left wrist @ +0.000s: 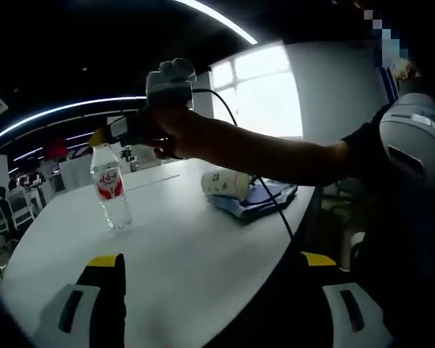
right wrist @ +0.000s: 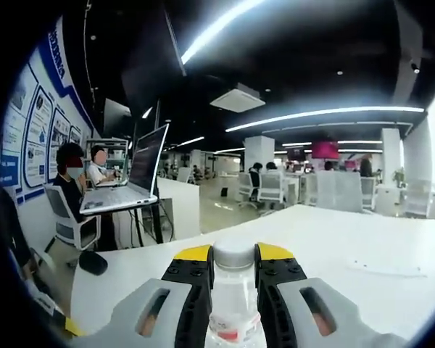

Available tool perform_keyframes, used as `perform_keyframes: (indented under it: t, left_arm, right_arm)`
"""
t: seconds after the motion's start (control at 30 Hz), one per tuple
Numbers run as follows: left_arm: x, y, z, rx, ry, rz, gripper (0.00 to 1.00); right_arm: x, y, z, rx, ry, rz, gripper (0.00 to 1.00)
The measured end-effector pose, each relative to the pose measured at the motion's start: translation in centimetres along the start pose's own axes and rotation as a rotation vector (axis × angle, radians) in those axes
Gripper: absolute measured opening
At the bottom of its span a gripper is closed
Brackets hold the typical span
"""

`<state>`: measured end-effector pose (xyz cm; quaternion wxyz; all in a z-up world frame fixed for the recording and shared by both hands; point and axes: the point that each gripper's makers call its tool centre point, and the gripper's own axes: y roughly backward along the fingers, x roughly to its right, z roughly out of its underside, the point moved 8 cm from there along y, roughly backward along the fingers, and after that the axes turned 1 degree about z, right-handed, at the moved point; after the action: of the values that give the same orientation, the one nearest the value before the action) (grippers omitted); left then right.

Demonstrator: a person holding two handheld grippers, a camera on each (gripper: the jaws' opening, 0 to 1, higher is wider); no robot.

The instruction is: Arrange the tabletop items into an orderly group along one side of the table until the central work area is clear of visible clutter.

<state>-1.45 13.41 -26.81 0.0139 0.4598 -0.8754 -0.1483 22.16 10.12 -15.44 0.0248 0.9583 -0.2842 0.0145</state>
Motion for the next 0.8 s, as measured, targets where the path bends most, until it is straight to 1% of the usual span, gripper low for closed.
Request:
perform_keyframes:
  t: [0.03, 0.1, 0.23, 0.27, 0.3, 0.67, 0.8]
  left_arm:
    - [0.04, 0.04, 0.02, -0.001, -0.001, 0.0, 0.98]
    - [0.06, 0.13, 0.01, 0.001, -0.001, 0.0, 0.98]
    - [0.03, 0.52, 0.09, 0.004, 0.0, -0.006, 0.98]
    - [-0.01, 0.6, 0.13, 0.004, 0.002, -0.009, 0.98]
    - [-0.05, 0.64, 0.15, 0.005, 0.003, -0.01, 0.98]
    - [-0.03, 0.41, 0.13, 0.01, 0.003, -0.003, 0.98]
    - [-0.02, 0.51, 0.1, 0.015, 0.005, -0.005, 0.98]
  right_arm:
    - [-0.56, 0.35, 0.08, 0.0, 0.003, -0.004, 0.18]
    - [-0.8, 0.31, 0.14, -0.003, 0.004, -0.006, 0.18]
    - [-0.65, -0.52, 0.59, -0.014, -0.011, -0.008, 0.19]
    - [-0.63, -0.52, 0.52, 0.014, -0.004, -0.004, 0.19]
    - [-0.58, -0.37, 0.69, -0.003, -0.002, 0.006, 0.19]
    - [-0.41, -0.46, 0.51, -0.007, 0.006, -0.008, 0.2]
    - [-0.3, -0.36, 0.39, 0.008, 0.001, -0.01, 0.2]
